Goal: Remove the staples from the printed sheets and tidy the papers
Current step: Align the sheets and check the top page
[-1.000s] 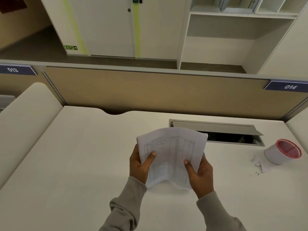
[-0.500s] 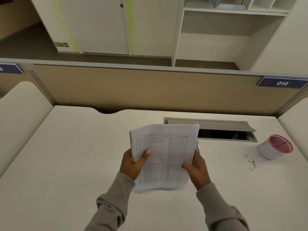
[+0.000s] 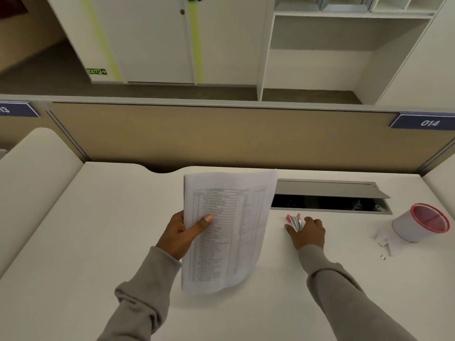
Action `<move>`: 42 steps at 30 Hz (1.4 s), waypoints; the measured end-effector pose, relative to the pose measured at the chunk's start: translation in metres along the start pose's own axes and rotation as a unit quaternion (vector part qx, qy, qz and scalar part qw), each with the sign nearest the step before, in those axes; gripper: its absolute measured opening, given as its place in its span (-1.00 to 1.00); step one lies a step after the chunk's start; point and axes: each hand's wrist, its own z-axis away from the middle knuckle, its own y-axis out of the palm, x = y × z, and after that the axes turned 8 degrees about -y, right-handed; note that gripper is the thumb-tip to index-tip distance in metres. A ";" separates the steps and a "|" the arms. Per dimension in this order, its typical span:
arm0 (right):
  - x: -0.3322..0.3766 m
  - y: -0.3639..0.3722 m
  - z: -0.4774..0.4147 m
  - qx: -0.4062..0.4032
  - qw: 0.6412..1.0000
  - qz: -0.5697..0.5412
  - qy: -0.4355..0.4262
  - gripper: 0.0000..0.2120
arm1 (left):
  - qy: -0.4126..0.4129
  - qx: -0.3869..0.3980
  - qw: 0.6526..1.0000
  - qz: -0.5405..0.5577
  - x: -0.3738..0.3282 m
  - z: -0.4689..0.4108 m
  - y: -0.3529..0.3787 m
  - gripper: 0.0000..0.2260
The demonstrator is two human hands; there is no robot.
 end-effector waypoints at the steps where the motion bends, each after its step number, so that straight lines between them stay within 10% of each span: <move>1: 0.000 0.001 -0.002 -0.003 1.000 0.017 -0.004 -0.46 | -0.006 0.010 1.000 -0.001 -0.001 0.001 0.001 -0.73; 11: 0.012 -0.007 0.005 -0.040 0.993 -0.097 0.059 -0.74 | -0.001 0.051 0.999 -0.020 -0.020 0.007 -0.002 -0.62; 14: 0.020 -0.024 0.026 -0.041 0.915 -0.393 0.084 -0.73 | -0.003 0.050 0.999 -0.020 -0.027 0.012 -0.006 -0.43; 19: 0.049 -0.091 0.060 0.045 0.760 -0.647 0.041 -0.85 | 0.032 0.052 0.998 -0.031 -0.048 0.031 -0.003 -0.69; 29: 0.141 -0.245 0.124 0.069 0.807 -0.505 -0.300 -0.48 | 0.122 0.082 0.987 -0.068 -0.089 0.071 0.005 -0.76; 35: 0.182 -0.278 0.164 0.041 0.830 -0.251 -0.497 -0.76 | 0.163 0.099 0.974 -0.123 -0.108 0.086 0.005 -0.79; 42: 0.203 -0.278 0.191 0.045 0.831 -0.159 -0.532 -0.63 | 0.202 0.116 0.956 -0.180 -0.121 0.102 0.002 -0.81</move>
